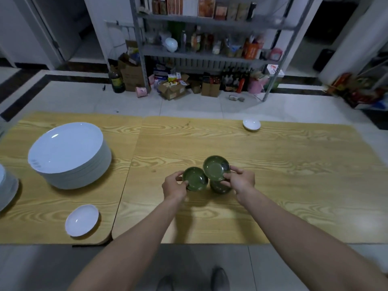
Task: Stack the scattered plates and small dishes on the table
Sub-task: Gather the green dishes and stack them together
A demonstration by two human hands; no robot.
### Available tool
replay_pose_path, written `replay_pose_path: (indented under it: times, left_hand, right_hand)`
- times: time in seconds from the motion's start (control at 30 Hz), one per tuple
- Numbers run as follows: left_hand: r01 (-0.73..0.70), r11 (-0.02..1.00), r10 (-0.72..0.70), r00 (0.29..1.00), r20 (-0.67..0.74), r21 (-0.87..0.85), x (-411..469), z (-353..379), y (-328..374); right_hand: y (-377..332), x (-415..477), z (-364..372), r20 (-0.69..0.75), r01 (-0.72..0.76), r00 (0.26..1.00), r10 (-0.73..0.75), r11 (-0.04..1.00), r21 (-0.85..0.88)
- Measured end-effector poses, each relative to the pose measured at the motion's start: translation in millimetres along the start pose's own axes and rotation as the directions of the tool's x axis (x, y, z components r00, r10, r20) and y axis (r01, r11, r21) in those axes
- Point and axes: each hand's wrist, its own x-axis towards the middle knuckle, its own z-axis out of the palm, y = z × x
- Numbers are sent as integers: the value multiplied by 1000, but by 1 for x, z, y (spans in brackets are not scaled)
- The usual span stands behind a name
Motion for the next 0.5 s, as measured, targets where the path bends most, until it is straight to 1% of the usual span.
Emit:
replay_pose_path:
  times: [0.1, 0.27, 0.5]
  left_hand:
    - [-1, 1000, 1, 1000, -6, 7, -8, 32, 7]
    - [-11, 996, 15, 999, -45, 85, -12, 76, 5]
    - [27, 989, -15, 996, -84, 146, -13, 111, 2]
  right_hand:
    - [-2, 17, -33, 11, 1, 1000, -1, 1000, 1]
    - [3, 47, -78, 43, -23, 999, 23, 1000, -4]
    - [4, 73, -107, 42, -57, 997, 58, 998, -25]
